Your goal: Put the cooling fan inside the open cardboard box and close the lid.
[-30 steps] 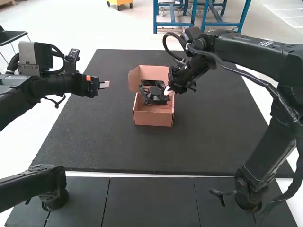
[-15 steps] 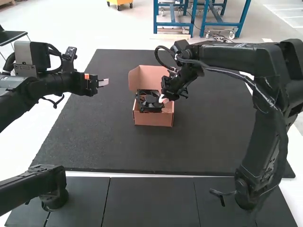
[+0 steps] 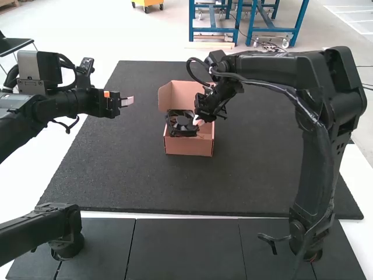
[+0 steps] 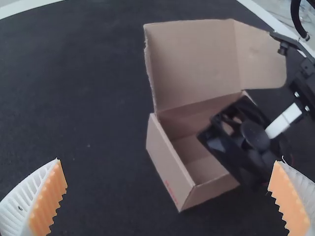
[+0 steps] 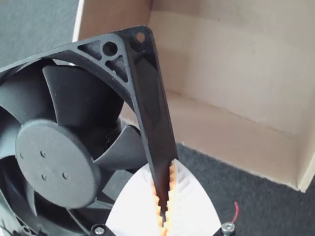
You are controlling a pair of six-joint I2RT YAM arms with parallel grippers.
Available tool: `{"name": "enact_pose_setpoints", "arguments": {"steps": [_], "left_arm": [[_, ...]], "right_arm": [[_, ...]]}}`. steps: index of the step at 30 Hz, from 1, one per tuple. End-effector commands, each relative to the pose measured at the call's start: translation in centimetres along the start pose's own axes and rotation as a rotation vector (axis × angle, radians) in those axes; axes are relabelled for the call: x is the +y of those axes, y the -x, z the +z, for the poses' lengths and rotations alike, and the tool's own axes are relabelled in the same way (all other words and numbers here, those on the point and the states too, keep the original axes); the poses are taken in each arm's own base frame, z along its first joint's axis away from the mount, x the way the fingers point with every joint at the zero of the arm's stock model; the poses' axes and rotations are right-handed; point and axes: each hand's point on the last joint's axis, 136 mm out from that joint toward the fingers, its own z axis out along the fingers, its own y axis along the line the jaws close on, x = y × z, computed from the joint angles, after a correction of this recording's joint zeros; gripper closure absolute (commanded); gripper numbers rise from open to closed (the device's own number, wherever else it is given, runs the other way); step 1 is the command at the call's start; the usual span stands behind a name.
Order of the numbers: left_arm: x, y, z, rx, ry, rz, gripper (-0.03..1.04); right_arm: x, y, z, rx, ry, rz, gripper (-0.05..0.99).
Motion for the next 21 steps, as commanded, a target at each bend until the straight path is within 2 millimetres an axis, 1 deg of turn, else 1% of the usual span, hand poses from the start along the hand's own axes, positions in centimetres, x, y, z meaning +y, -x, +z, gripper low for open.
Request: {"name": "enact_pose_setpoints", "arguments": {"steps": [1,8,14,21], "left_arm": [[-0.4,0.8,-0.5,-0.031,-0.002,0.010,0.04],[-0.4,0.9,-0.5,-0.035,-0.003,0.003,0.04],[-0.5,1.0,-0.5,-0.039,-0.005,0.002,0.04],[-0.5,1.1,-0.6,-0.041,-0.005,0.004,0.04]], "right_arm": [[-0.1,1.8,-1.0,-0.050,-0.002,0.011,0.96],[-1.9,2.7,-0.7,-0.061,-0.032,0.046,0.96],[-2.5,3.2,-0.4,-0.065,-0.045,0.055,0.96],[-2.5,3.8,0.2,-0.065,-0.044,0.058,0.96]]}}
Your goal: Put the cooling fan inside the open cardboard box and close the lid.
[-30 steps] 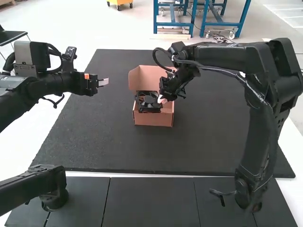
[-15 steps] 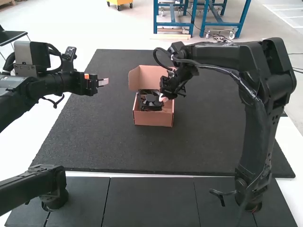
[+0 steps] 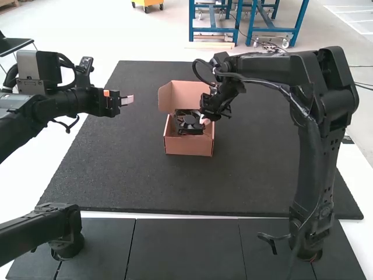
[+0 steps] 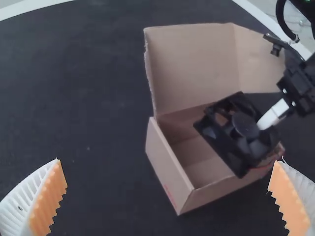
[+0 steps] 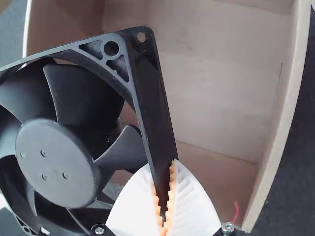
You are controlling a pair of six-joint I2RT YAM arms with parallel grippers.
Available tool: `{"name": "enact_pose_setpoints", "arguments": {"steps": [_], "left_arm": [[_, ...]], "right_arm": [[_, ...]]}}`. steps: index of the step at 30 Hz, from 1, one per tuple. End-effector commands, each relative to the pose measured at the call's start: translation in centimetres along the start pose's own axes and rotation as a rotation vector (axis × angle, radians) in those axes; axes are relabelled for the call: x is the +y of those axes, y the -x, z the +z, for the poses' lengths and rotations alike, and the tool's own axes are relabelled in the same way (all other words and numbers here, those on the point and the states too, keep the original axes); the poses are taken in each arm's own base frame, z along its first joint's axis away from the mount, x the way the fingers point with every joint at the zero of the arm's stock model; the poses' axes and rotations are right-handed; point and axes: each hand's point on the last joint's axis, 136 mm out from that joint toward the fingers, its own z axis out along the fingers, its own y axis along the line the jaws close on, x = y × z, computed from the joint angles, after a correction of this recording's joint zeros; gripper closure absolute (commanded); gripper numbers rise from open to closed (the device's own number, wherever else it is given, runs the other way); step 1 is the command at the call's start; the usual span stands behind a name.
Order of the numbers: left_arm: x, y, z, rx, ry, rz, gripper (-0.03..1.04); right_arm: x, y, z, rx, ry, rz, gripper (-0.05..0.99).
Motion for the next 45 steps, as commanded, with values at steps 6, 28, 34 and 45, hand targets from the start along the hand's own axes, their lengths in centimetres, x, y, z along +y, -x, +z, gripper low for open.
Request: {"name": "enact_pose_setpoints", "arguments": {"steps": [6,28,34,45], "left_arm": [[-0.5,1.1,-0.6,-0.038,-0.005,0.015,0.04],[-0.8,2.1,-0.8,-0.067,-0.011,0.030,0.04],[-0.8,2.3,-0.8,-0.073,-0.013,0.020,0.04],[-0.8,2.5,-0.8,-0.081,-0.013,0.018,0.04]], "right_arm": [[0.8,2.1,-0.2,-0.035,0.022,0.004,0.96],[-0.6,1.8,2.3,0.004,-0.036,0.002,0.96],[-1.0,1.9,2.9,0.009,-0.051,0.000,0.96],[-0.7,2.4,2.7,-0.005,-0.051,-0.007,0.96]]}}
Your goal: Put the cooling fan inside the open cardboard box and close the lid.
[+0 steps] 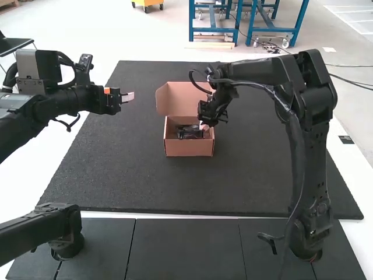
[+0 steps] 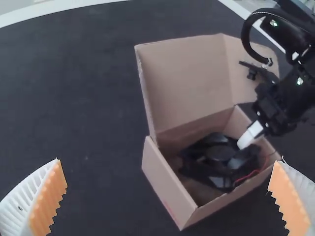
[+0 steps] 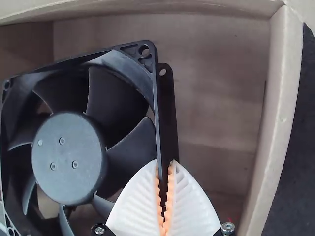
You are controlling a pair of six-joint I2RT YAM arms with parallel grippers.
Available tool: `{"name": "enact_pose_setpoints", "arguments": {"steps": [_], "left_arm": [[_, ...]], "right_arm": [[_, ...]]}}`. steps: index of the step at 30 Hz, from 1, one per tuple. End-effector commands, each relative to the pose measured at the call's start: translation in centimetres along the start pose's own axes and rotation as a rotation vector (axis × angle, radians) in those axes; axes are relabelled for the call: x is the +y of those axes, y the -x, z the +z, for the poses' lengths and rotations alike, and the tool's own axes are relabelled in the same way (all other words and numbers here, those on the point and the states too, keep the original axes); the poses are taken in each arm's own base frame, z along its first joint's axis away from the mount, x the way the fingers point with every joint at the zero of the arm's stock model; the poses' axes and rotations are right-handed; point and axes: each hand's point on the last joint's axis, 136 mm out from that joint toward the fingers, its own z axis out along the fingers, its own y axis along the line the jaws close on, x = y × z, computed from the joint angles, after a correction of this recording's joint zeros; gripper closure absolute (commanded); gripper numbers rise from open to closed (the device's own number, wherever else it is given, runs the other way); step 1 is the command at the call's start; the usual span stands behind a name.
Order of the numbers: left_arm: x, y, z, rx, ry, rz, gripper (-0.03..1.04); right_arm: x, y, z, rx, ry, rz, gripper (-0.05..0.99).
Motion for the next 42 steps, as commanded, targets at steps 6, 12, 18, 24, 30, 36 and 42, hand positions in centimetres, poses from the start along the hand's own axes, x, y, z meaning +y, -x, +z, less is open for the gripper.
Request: {"name": "enact_pose_setpoints", "arguments": {"steps": [6,12,18,24,30,36,42], "left_arm": [[-0.6,1.7,-0.8,-0.052,-0.007,0.023,0.04],[-0.6,1.7,-0.8,-0.051,-0.006,0.021,0.04],[-0.6,1.8,-0.8,-0.052,-0.007,0.023,0.04],[-0.6,1.8,-0.8,-0.052,-0.007,0.023,0.04],[-0.6,1.7,-0.8,-0.051,-0.007,0.022,0.04],[-0.7,1.9,-0.9,-0.056,-0.009,0.025,0.04],[-0.7,1.7,-1.0,-0.054,-0.007,0.023,0.04]], "right_arm": [[1.1,1.6,-1.4,-0.058,0.019,-0.029,0.96],[1.3,2.0,-1.3,-0.069,0.026,-0.029,0.96],[1.6,2.7,-1.3,-0.081,0.030,-0.030,0.96],[1.7,2.9,-1.2,-0.083,0.031,-0.032,0.96],[1.7,2.7,-1.0,-0.078,0.029,-0.034,0.95],[2.1,2.7,-1.1,-0.078,0.033,-0.043,0.49],[2.4,3.0,-1.4,-0.089,0.031,-0.065,0.19]]}}
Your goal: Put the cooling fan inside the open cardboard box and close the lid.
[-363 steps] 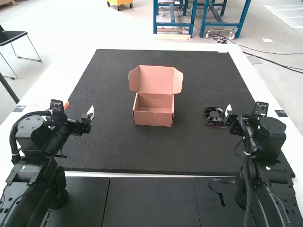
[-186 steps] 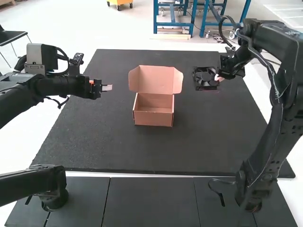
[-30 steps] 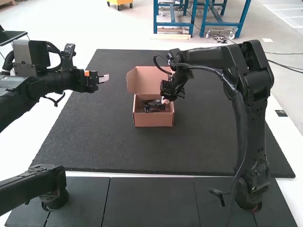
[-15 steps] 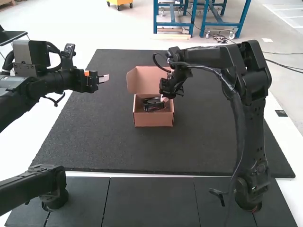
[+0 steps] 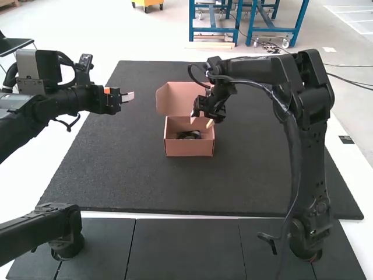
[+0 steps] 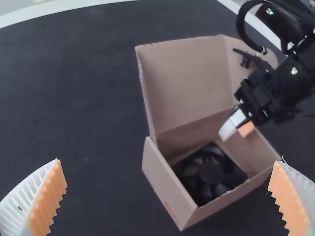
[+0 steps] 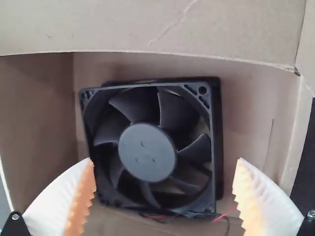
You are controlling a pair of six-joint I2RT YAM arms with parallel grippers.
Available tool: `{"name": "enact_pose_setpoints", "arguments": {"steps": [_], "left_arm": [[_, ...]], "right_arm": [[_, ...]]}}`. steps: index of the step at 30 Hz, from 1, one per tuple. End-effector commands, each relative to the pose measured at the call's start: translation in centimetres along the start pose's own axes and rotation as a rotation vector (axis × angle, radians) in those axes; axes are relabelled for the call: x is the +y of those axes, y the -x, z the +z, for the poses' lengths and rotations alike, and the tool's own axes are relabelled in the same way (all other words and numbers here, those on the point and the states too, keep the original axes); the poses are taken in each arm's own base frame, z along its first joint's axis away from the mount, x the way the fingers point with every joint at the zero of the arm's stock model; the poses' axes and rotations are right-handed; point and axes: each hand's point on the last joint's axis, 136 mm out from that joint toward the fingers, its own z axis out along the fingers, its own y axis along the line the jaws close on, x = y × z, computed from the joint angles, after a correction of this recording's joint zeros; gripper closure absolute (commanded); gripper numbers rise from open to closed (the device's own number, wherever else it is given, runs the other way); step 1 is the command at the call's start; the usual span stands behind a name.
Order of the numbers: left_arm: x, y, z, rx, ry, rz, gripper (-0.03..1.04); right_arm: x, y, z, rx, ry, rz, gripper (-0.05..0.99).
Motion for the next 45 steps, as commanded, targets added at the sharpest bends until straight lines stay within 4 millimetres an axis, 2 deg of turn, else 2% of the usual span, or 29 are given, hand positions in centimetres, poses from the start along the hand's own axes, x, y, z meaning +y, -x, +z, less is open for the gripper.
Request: {"name": "enact_pose_setpoints", "arguments": {"steps": [1,2,5,8,13,17,25,33,38,45], "left_arm": [[-0.8,1.7,-1.0,-0.052,-0.009,0.023,0.04],[-0.7,1.6,-0.9,-0.050,-0.007,0.021,0.04],[-0.6,1.3,-0.7,-0.042,-0.006,0.014,0.04],[-0.3,1.2,-0.5,-0.040,0.003,0.010,0.04],[0.5,1.2,0.2,-0.028,0.027,0.004,0.04],[1.5,1.0,1.1,0.001,0.059,-0.005,0.04],[3.9,1.2,3.5,0.054,0.127,-0.002,0.04],[6.6,0.8,6.0,0.108,0.199,-0.005,0.04],[7.8,0.3,7.5,0.144,0.224,0.006,0.04],[7.3,-0.1,9.5,0.178,0.208,0.025,0.04]], "right_arm": [[1.5,1.3,-1.1,-0.042,0.018,-0.043,0.07],[1.8,1.6,-1.5,-0.053,0.020,-0.059,0.04],[2.5,2.0,-2.7,-0.064,0.025,-0.096,0.03],[3.3,2.2,-5.0,-0.081,0.028,-0.159,0.03],[2.4,2.1,-8.3,-0.103,-0.047,-0.259,0.04],[2.7,2.4,-11.3,-0.161,-0.044,-0.301,0.04],[0.7,2.1,-15.5,-0.202,-0.062,-0.330,0.04],[-2.7,1.6,-16.4,-0.258,-0.129,-0.435,0.04],[-4.0,1.7,-15.6,-0.300,-0.134,-0.447,0.04],[-4.2,1.9,-14.2,-0.329,-0.105,-0.440,0.05]]}}
